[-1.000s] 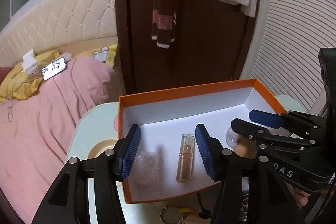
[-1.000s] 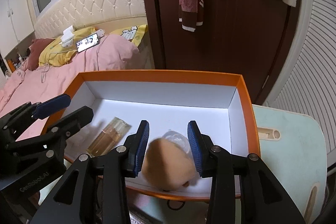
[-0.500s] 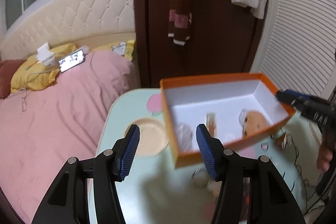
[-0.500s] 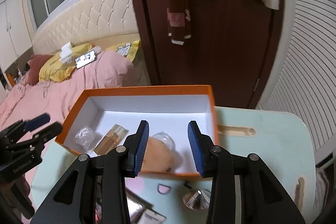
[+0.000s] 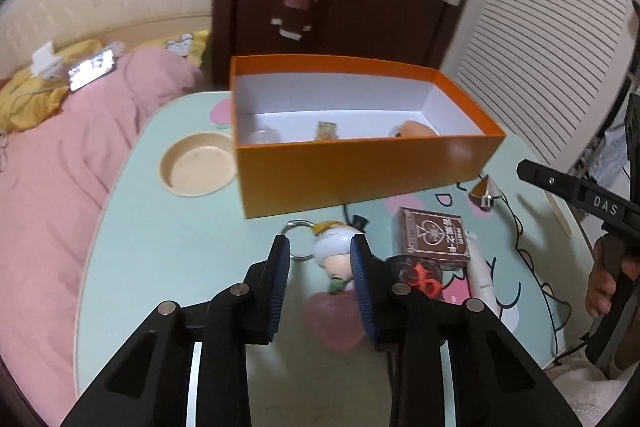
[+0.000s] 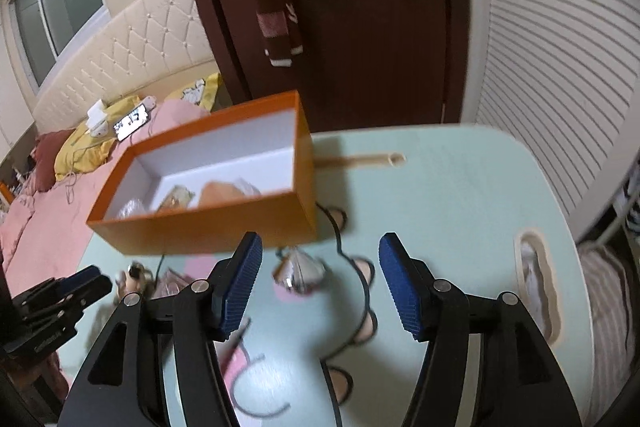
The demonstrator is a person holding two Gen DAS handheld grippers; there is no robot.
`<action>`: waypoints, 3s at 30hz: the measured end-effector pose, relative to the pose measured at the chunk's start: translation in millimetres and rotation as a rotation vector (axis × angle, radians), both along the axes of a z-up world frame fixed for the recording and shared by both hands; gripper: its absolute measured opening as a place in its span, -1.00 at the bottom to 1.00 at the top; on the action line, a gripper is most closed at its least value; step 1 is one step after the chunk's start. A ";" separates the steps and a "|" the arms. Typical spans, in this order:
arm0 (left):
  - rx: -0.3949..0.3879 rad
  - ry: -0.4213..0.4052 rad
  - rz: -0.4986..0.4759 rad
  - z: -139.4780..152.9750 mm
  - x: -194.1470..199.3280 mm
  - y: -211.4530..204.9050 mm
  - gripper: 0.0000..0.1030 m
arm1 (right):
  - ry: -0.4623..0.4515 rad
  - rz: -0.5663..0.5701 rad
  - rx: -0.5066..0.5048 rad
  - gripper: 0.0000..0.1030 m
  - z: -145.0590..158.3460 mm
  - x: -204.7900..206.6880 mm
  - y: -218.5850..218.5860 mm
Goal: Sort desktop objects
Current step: 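Grasp the figurine keychain with left tool while right approaches the silver cone, then grasp the silver cone with the right tool and lift it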
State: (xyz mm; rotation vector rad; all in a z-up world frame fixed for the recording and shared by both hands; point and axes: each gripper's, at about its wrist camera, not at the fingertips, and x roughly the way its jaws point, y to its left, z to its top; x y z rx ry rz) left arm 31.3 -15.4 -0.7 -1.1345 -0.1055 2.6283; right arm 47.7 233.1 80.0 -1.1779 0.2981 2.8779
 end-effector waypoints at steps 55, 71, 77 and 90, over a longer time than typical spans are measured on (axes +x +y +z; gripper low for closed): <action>0.043 0.025 0.162 -31.4 2.2 -40.6 -0.35 | -0.101 0.104 0.160 -0.26 -39.3 -26.9 -27.5; -0.130 0.003 0.144 -30.8 -1.8 -20.1 0.66 | -0.102 0.104 0.198 -0.25 -44.5 -27.9 -34.3; -0.159 -0.021 0.141 -32.5 -7.6 -16.3 0.83 | -0.103 0.101 0.202 -0.22 -44.8 -28.5 -35.5; -0.157 -0.017 0.155 -28.8 -16.7 -23.1 -0.03 | -0.119 0.112 0.200 0.33 -47.4 -34.1 -39.6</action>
